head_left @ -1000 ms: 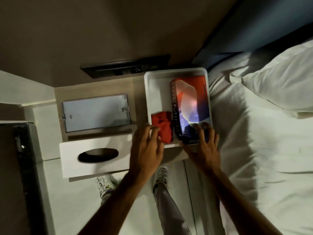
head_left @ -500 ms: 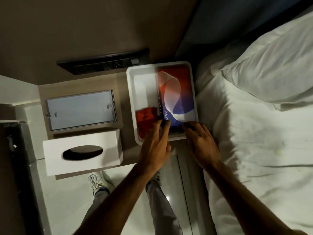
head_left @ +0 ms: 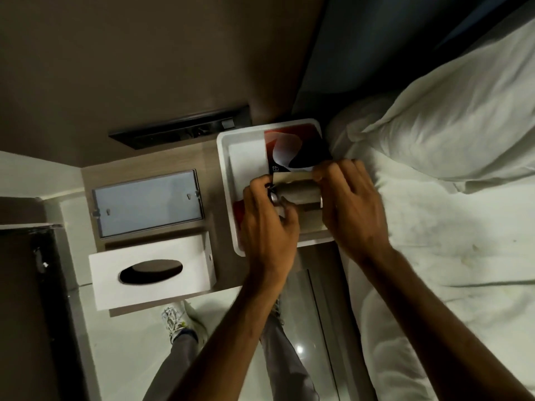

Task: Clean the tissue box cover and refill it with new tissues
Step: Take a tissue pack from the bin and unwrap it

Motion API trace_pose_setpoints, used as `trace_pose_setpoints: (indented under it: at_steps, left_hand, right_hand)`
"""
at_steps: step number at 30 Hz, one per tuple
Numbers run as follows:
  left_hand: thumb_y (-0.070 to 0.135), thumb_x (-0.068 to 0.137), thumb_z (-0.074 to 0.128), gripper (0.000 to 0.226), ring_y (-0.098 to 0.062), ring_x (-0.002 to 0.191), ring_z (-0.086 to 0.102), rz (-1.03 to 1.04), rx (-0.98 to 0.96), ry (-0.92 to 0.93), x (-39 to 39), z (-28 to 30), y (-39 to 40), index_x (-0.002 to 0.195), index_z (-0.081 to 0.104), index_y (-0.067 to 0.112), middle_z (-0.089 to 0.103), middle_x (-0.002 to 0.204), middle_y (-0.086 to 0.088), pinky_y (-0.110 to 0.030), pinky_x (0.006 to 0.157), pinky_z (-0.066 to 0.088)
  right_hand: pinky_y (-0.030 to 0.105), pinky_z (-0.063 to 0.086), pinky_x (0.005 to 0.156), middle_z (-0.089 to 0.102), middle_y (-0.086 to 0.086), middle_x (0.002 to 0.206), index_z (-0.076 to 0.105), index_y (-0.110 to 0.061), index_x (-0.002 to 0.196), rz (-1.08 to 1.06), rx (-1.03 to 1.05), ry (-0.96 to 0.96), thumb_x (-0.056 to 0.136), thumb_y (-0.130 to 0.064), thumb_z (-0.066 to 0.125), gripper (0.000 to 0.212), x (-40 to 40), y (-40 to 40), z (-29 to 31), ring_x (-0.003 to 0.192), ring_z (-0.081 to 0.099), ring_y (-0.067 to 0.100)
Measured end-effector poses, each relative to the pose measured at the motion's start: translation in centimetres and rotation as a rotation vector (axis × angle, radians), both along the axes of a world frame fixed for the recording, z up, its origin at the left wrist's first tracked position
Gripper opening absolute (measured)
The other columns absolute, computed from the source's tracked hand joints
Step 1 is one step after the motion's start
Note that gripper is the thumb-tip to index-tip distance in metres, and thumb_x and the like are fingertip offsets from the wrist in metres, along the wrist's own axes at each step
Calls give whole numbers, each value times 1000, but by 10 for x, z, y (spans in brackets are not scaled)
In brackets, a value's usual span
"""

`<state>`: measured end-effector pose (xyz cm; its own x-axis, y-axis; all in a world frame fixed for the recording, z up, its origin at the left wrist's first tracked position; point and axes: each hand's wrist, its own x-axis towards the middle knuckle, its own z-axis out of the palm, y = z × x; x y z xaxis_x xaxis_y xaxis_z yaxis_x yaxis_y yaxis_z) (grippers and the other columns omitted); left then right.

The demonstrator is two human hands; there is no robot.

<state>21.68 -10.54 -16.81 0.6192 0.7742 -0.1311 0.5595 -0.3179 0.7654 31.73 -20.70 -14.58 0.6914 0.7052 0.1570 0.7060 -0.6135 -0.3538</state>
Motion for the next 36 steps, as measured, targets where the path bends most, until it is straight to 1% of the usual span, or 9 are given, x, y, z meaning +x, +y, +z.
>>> trace_pose_setpoints:
  at_steps: [4,7,10,19,22,27,29,32,36]
  left_hand:
    - [6,100,51,38,-14,113,67,-63,62,-101,3,13,7,138,48,11,67,128,-9,-32,91,62]
    - [5,103,48,38,-6,107,60,-136,116,-100,10,15,12,140,53,8,66,123,-10,-28,92,59]
    - [11,100,39,45,-21,101,67,-195,126,-94,16,21,17,141,56,11,62,123,-14,-35,85,63]
    - [17,95,34,52,-22,94,64,-244,176,-86,26,28,34,138,62,8,60,115,-22,-35,86,64]
    - [19,94,32,54,-26,93,66,-251,164,-84,26,29,36,138,61,9,59,117,-21,-37,85,64]
    - [19,94,33,54,-15,97,61,-262,174,-65,24,24,38,141,59,14,58,121,-18,-12,96,51]
    - [18,94,35,54,-5,93,53,-263,163,-68,23,22,39,142,58,15,57,121,-16,1,88,46]
    - [14,92,39,53,5,91,43,-257,154,-81,20,19,38,141,59,14,56,116,-12,8,85,42]
    - [11,94,42,55,3,108,48,-242,130,-62,13,14,30,148,51,16,57,126,-12,2,104,36]
  right_hand:
    - [48,58,89,53,21,147,64,-5,124,-77,-86,17,92,-20,71,36,15,2,-1,124,55,42]
    - [51,50,105,43,20,158,60,-8,133,-110,-181,40,87,-30,77,54,19,0,-2,135,44,41]
    - [50,42,115,35,16,164,57,-15,137,-165,-227,42,84,-22,77,56,23,-4,0,144,35,39]
    - [48,57,101,48,-12,149,48,-43,138,-386,46,209,99,-25,59,45,31,-15,15,128,54,16]
    - [46,61,90,54,12,145,69,-17,131,-224,-100,-24,94,-12,70,37,19,-10,20,127,56,34]
    - [41,56,96,50,14,149,49,-13,149,123,-229,198,100,-36,62,56,10,12,15,129,55,31]
    - [46,34,124,34,13,165,29,-14,161,173,-424,230,101,-60,47,77,17,15,7,151,35,32]
    - [41,5,130,23,9,172,12,-19,166,193,-582,265,98,-74,27,89,26,14,-2,160,17,28]
    - [42,36,119,61,10,148,49,-21,153,262,-548,154,94,-52,64,68,22,0,4,140,53,30]
